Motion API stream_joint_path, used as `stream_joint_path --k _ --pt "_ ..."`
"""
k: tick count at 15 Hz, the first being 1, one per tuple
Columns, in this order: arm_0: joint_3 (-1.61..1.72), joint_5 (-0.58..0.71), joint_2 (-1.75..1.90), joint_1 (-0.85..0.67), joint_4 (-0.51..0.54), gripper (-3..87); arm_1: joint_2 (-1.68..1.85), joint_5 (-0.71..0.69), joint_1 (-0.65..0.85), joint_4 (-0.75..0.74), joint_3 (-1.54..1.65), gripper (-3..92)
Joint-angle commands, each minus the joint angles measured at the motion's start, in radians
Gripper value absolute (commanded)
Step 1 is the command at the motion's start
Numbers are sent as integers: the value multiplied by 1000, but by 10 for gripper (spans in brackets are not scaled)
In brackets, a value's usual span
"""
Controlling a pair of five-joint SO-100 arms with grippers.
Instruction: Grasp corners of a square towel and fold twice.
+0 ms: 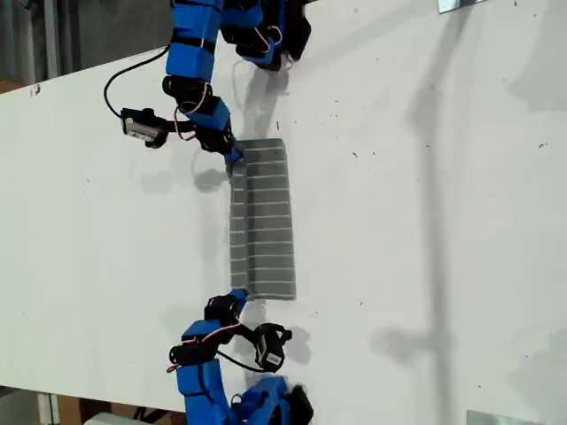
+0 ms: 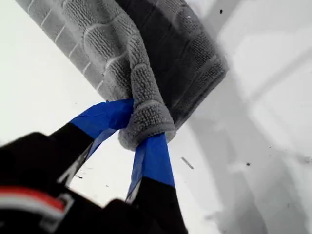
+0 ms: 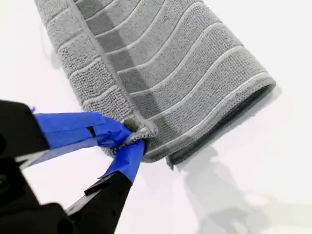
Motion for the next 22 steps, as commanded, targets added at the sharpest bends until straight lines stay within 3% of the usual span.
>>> stream_joint_path --k 1,4,6,11,18,22 --pt "-15 43 -55 -97 -29 -1 -57 -43 64 -28 -28 -1" --pt "-18 52 -130 -109 -55 -1 -210 -55 95 -63 -35 -1" --pt "-18 55 -155 -104 -54 -1 -301 -46 91 -6 -84 -1" --pt "-20 -2 -71 2 55 -1 -239 -60 -6 160 -123 -1" --pt "89 -123 -64 164 -11 -1 -245 0 -176 158 -49 -1" --pt "91 -155 -64 218 -37 -1 -230 20 -181 135 14 -1"
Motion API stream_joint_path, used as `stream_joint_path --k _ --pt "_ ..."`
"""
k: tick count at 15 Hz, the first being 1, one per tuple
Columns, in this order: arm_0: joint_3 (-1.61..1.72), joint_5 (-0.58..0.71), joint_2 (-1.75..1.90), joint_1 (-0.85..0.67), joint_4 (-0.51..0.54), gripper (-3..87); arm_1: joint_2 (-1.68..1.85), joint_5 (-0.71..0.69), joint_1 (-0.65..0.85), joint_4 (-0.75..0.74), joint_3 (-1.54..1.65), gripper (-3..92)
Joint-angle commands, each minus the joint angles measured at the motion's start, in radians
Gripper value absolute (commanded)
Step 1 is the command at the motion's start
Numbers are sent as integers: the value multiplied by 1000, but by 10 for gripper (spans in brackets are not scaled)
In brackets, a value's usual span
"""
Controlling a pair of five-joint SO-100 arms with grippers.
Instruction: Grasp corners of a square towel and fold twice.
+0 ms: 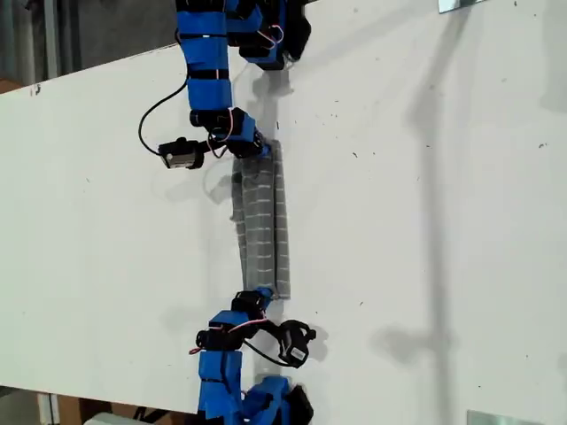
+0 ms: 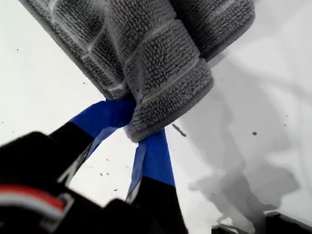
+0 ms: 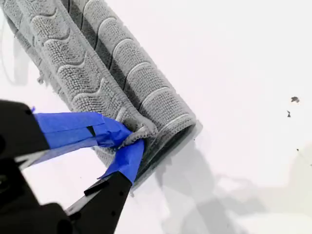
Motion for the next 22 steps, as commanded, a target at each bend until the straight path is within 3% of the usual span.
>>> stream_joint_path --k 1,2,3,4,5,10,14,22 --pt "2 -17 35 28 -3 -1 38 15 -3 -3 15 -1" --pt "6 -17 35 26 -3 -1 38 17 -5 -5 17 9" --pt "6 -6 37 25 -2 7 38 17 -9 -3 18 121" --pt "5 -2 38 28 3 140 40 17 -14 -3 18 184" --pt "5 2 46 28 5 192 43 17 -18 0 18 216" --pt "-46 3 155 40 104 341 158 15 -9 64 17 252" --pt "-12 32 275 -29 193 325 190 -25 48 89 14 317" --pt "97 31 328 -46 126 293 -241 -189 224 -121 -83 316"
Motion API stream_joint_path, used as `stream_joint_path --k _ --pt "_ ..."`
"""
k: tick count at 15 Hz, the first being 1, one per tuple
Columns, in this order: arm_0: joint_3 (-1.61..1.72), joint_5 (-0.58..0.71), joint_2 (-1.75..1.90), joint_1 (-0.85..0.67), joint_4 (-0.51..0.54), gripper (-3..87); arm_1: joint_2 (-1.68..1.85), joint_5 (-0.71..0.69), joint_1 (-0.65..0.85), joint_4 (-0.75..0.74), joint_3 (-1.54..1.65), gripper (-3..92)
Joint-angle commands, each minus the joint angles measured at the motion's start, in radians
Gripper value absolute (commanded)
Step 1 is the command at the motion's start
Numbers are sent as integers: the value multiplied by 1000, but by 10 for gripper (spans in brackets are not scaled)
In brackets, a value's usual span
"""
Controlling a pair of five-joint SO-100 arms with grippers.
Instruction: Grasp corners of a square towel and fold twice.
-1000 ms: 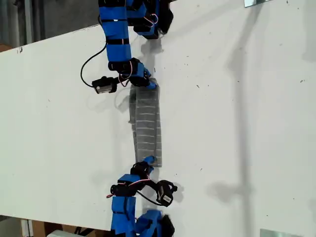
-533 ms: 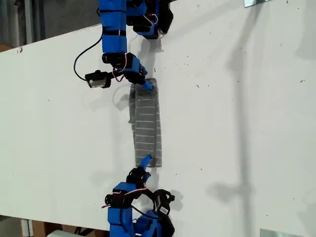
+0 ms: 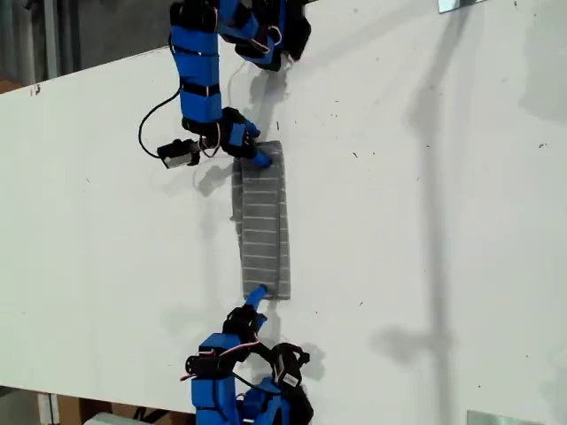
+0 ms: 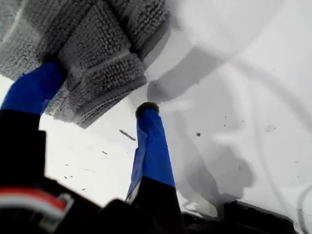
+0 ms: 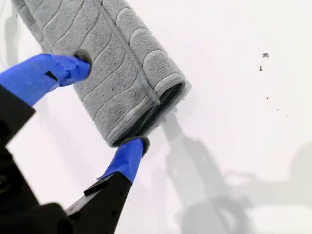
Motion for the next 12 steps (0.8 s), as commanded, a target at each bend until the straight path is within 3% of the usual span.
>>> stream_joint_path --k 1,4,5,6,9,12 --pt "9 -8 57 -9 -17 291 -107 -25 26 -32 -103 262" --pt "87 -17 110 -9 -64 289 -244 -25 9 -28 -206 189" --pt "117 -18 130 -8 -83 288 -279 -26 8 -14 -250 59" --pt "140 -25 150 -5 -94 288 -307 -26 9 5 -281 -1" --pt "198 -57 227 18 -100 285 -192 48 64 0 -141 -1" --pt "255 -66 239 17 -161 278 227 138 153 35 130 -1"
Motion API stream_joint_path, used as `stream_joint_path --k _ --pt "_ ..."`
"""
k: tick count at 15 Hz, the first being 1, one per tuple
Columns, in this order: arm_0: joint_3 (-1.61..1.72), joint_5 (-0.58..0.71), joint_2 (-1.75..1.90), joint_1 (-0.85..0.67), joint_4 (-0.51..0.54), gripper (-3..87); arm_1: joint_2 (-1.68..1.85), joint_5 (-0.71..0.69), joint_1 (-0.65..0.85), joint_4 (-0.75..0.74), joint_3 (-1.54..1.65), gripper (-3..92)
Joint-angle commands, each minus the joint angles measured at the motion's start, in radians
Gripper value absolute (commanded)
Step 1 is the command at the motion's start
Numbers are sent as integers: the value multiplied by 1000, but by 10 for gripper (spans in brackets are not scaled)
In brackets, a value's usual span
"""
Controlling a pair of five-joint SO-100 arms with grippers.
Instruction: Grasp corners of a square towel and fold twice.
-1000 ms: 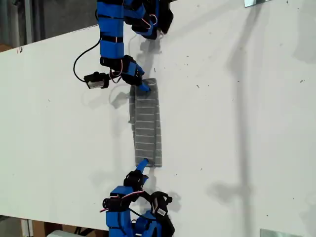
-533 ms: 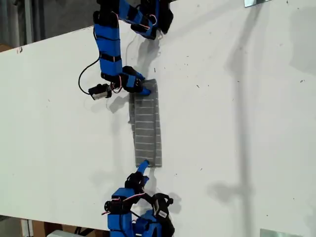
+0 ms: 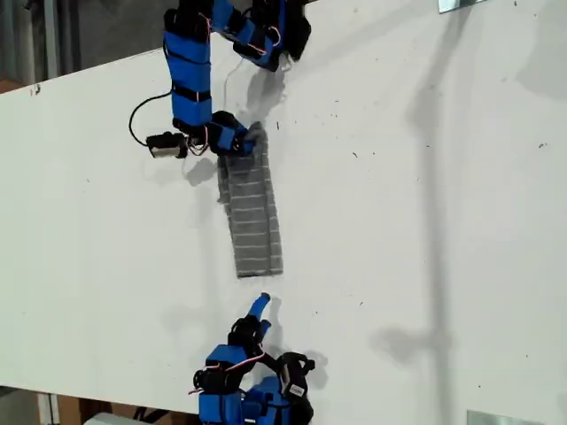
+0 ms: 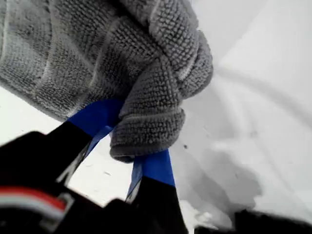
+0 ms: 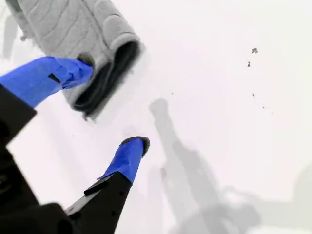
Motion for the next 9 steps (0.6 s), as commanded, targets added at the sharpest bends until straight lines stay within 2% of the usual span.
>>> stream_joint_path --k 1,5,9 --pt "5 -9 14 5 -40 276 336 78 6 86 84 -1" --pt "110 3 9 -94 -86 266 773 264 -67 331 54 -1" --pt "224 -37 -29 -218 -123 262 776 241 -120 382 -91 -1"
